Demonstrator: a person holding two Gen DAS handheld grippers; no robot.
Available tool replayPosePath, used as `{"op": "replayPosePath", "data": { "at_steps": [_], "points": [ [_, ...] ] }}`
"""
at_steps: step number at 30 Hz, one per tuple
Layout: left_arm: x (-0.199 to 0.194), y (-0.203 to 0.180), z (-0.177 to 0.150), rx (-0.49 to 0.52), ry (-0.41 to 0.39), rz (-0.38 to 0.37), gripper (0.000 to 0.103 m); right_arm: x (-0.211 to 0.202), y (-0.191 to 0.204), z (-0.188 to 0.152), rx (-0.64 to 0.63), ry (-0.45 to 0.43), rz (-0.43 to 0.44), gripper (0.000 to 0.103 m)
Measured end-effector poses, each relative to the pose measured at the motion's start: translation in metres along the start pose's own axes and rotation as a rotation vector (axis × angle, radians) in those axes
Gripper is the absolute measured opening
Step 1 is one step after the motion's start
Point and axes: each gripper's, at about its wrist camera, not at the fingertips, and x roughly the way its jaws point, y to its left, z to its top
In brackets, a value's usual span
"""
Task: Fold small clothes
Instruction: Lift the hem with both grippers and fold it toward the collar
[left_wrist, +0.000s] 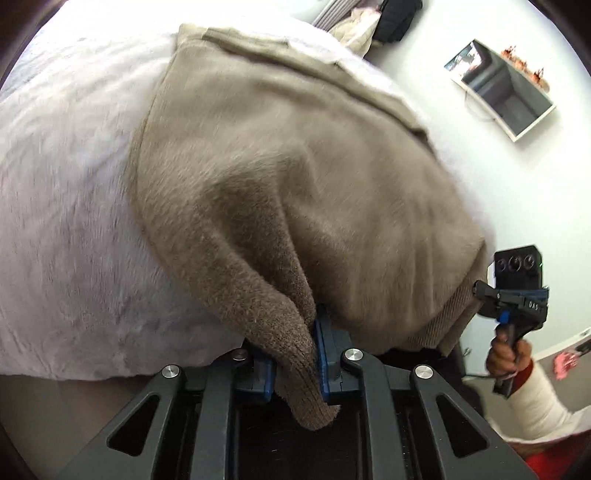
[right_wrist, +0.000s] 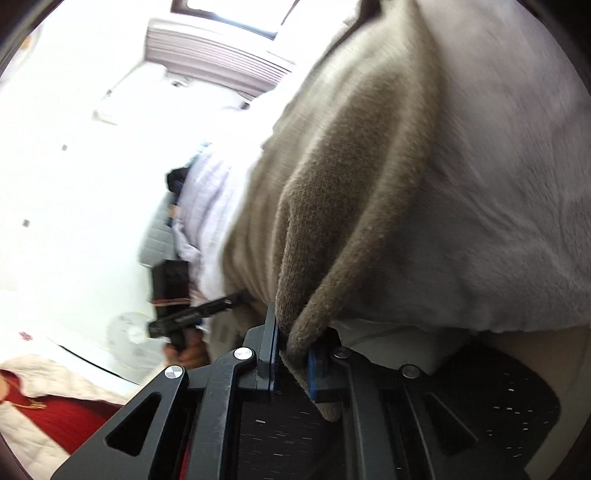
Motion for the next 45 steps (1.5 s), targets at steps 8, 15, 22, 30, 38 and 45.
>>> {"op": "replayPosePath", "data": {
  "at_steps": [8, 15, 22, 30, 38, 45],
  "points": [
    [-0.052, -0.027, 0.059, 0.066, -0.139, -0.047, 0.019, -0.021, 0.052, 0.05, -0.089, -0.115, 0.151, 0.013],
    [-0.078, -0.036, 0.141, 0.101, -0.287, -0.044, 0.019, -0.029, 0.084, 0.13, -0.16, -0.187, 0.185, 0.013],
    [-0.055, -0.021, 0.249, 0.077, -0.348, 0.0, 0.019, -0.017, 0.084, 0.235, -0.143, -0.23, 0.156, 0.013],
    [0.05, 0.044, 0.342, -0.036, -0.228, 0.163, 0.019, 0.026, -0.026, 0.326, 0.112, -0.249, -0.05, 0.013],
    [0.105, 0.084, 0.351, -0.104, -0.137, 0.217, 0.019, 0.044, -0.104, 0.341, 0.288, -0.24, -0.159, 0.012],
    [0.075, 0.065, 0.34, -0.05, -0.129, 0.207, 0.075, 0.028, -0.057, 0.321, 0.194, -0.204, -0.142, 0.06]
  ]
}}
